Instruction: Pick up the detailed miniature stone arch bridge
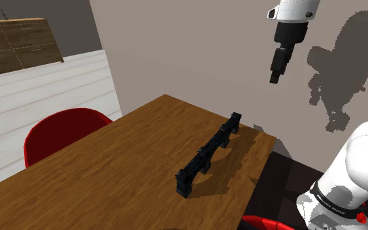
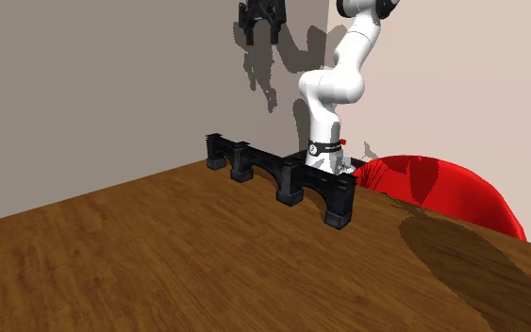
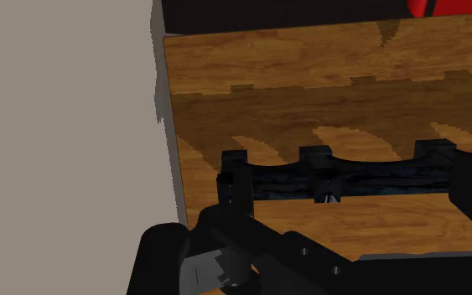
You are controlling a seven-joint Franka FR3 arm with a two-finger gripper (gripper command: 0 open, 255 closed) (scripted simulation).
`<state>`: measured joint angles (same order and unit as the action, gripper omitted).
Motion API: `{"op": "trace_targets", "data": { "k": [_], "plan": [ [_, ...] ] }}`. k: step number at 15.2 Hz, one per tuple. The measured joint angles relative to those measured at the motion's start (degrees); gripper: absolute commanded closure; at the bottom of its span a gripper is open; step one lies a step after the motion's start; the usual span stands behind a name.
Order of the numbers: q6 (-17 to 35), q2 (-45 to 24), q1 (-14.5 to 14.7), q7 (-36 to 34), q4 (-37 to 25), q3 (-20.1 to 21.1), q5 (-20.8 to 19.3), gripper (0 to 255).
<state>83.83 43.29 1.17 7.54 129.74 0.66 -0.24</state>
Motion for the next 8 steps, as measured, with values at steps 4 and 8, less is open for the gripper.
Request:
{"op": "trace_targets", "data": {
  "k": [4,8],
  "plan": [
    [2.66,1.89,-1.78,-8.05,3.93,3.08,2.31,0],
    [8.67,3.86,-4.68,-24.35,10.42,10.17,7.59,0]
  ]
}}
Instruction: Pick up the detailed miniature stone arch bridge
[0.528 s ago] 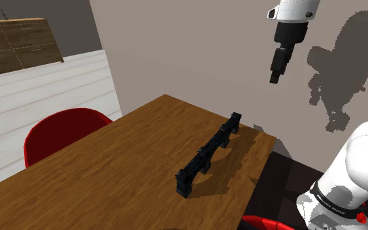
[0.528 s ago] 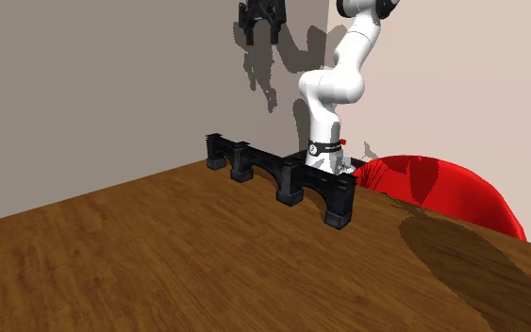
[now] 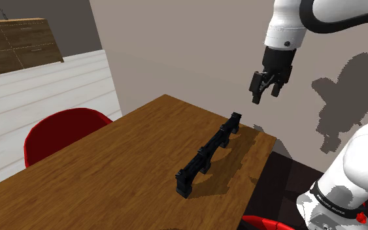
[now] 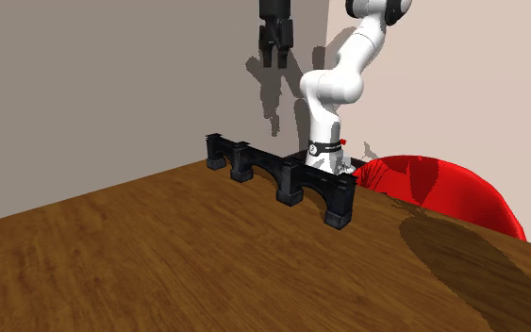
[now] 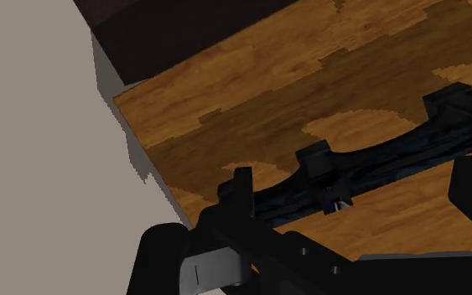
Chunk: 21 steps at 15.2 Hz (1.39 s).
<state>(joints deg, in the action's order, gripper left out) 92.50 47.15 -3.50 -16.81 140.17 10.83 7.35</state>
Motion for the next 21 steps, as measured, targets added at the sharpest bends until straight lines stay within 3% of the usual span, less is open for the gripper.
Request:
{"op": "trace_targets", "data": {
  "k": [9,13,16,21],
  "plan": [
    [16.98,-5.33,-8.0,-36.19,7.43,17.56,10.33,0],
    [24.49,-11.43,-13.58,-52.73,6.72,26.35,12.55,0],
    [31.25,-18.46,-19.85,-65.84,4.92,34.23,11.98,0],
    [36.79,-22.07,-22.54,-70.94,6.44,37.95,11.5,0]
  ]
}}
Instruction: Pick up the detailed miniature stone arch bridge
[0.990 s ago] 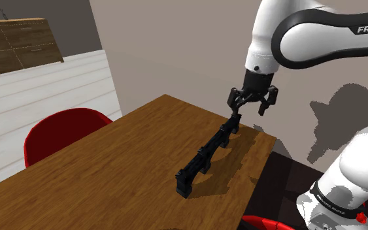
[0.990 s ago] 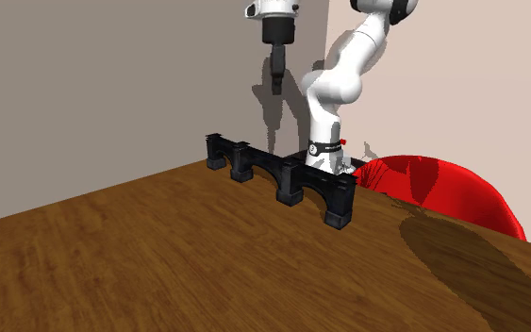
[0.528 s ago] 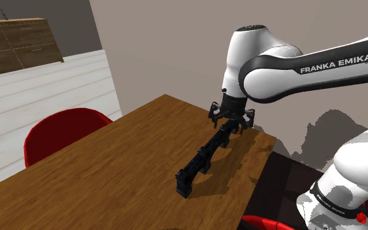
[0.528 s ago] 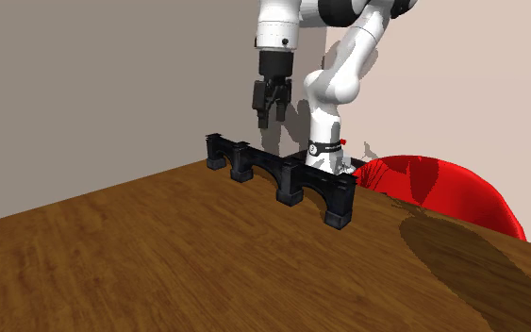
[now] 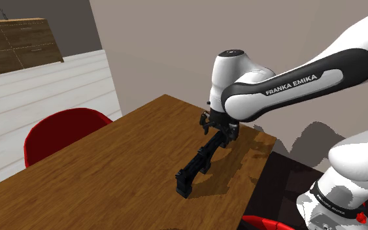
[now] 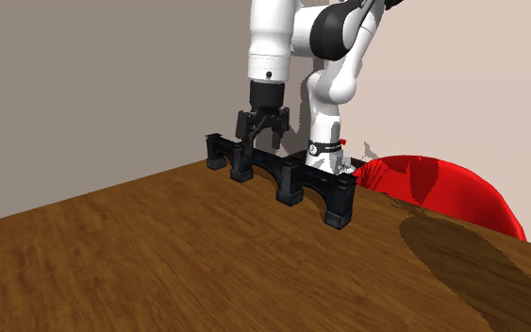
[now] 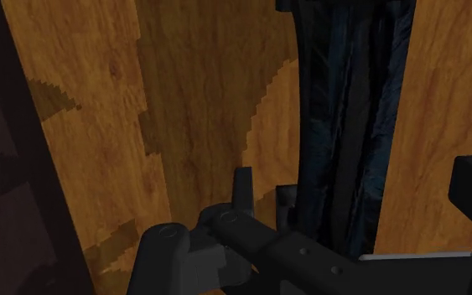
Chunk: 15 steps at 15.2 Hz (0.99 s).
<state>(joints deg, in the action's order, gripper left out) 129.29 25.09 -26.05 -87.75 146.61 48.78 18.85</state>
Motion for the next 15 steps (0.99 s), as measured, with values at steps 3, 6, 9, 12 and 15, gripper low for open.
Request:
{"op": "trace_targets", "data": {
  "k": [3,6,9,12,15],
  "plan": [
    [2.58,-1.75,-0.81,-0.83,0.87,1.42,-0.48,0],
    [3.4,-2.29,-1.04,-1.09,1.16,1.87,-0.63,255],
    [3.46,-2.32,-1.06,-1.11,1.16,1.91,-0.66,255],
    [3.48,-2.32,-1.07,-1.12,1.16,1.92,-0.67,255],
    [3.48,-2.35,-1.09,-1.14,1.14,1.94,-0.69,255]
  ]
}}
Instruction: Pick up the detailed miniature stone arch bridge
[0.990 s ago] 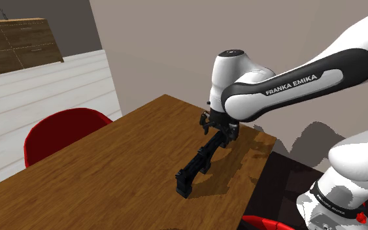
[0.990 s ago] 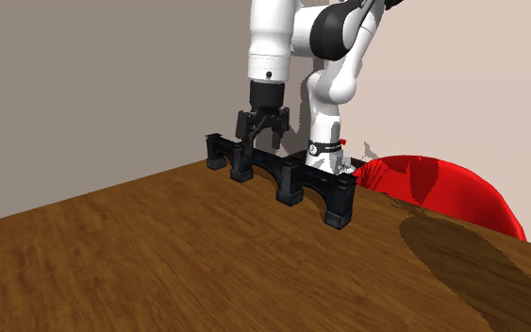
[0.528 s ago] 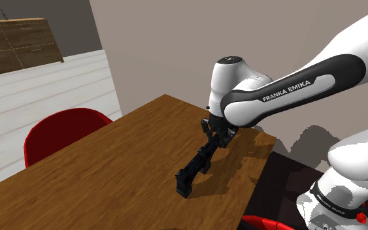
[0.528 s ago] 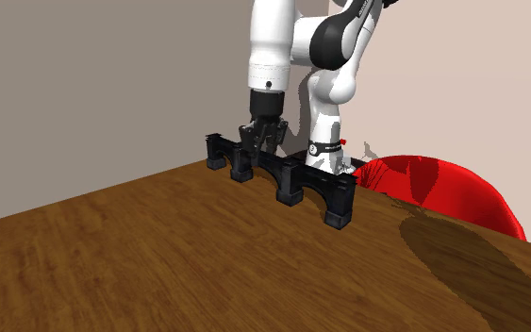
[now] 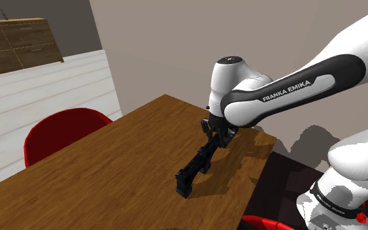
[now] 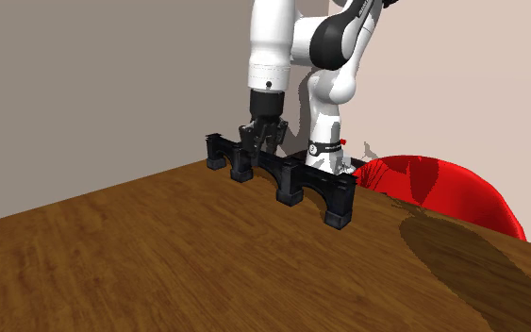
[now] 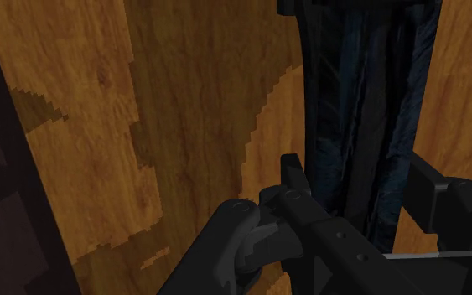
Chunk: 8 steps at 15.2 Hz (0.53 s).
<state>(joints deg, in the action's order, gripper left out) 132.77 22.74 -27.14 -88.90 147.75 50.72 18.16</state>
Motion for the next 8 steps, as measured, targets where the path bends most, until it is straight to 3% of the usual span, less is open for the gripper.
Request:
{"op": "trace_targets", "data": {
  "k": [8],
  "plan": [
    [-6.4,3.99,1.65,1.45,-2.51,-3.19,0.95,255]
  ]
}}
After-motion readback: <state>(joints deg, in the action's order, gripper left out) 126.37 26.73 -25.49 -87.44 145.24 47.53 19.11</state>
